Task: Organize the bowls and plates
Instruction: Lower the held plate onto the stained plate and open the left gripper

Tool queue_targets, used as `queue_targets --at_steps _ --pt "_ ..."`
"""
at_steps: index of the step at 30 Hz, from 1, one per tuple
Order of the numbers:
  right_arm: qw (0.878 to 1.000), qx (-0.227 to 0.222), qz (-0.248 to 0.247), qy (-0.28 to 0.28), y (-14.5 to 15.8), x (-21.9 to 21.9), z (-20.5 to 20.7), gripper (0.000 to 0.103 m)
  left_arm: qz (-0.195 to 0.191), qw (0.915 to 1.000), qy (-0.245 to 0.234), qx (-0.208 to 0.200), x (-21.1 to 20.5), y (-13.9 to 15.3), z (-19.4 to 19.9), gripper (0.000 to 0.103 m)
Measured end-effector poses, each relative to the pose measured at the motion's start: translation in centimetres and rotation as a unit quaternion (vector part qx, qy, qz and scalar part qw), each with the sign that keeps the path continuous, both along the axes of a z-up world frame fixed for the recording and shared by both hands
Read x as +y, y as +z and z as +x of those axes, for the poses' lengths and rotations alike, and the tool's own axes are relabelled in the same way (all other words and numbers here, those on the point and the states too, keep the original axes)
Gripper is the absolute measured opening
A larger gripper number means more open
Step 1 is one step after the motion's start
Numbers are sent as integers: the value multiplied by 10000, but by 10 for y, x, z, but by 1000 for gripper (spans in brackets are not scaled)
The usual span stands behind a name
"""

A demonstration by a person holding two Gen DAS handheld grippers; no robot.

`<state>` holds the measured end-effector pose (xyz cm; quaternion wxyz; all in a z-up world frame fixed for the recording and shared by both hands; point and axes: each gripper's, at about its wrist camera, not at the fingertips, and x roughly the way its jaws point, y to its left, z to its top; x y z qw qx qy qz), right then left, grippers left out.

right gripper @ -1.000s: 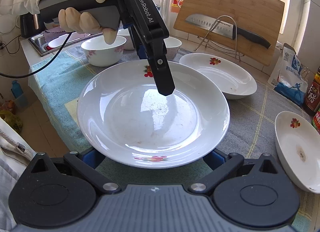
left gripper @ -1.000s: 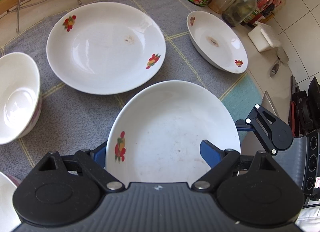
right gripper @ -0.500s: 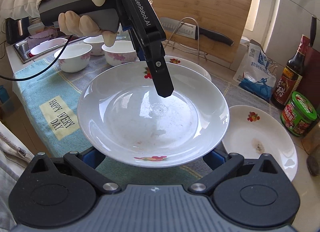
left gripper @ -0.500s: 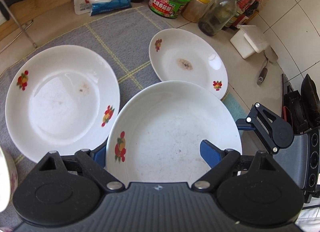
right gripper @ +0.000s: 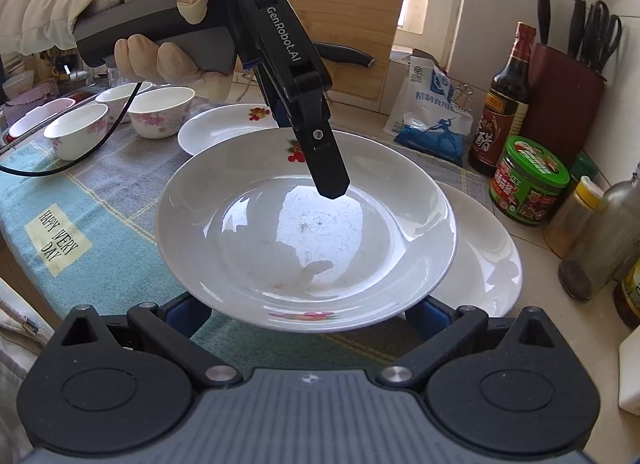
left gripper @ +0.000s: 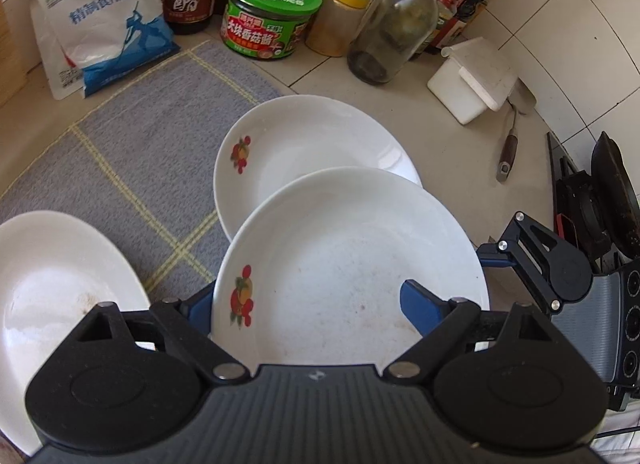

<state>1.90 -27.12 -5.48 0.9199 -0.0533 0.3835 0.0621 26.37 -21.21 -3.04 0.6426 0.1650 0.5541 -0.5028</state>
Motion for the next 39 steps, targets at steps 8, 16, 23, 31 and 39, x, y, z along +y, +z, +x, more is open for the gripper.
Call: queue_targets --at_steps 8,16,23,31,39 --pt "9991 11 19 -414 -2 -28 -1 103 -13 9995 -319 -36 -43 -6 7 91" --pt "9971 28 105 -747 -8 -47 0 103 37 9989 -470 -54 -75 -17 13 91" --pt "9960 4 172 -876 -9 -55 -1 103 171 9985 -513 -96 -89 -29 17 91" --pt "9953 -93 218 -942 -7 -57 -3 103 314 9979 -547 -113 -97 -37 18 91" --pt "9954 -138 246 -915 -7 -58 -2 103 486 9971 -558 -193 -100 -43 19 91"
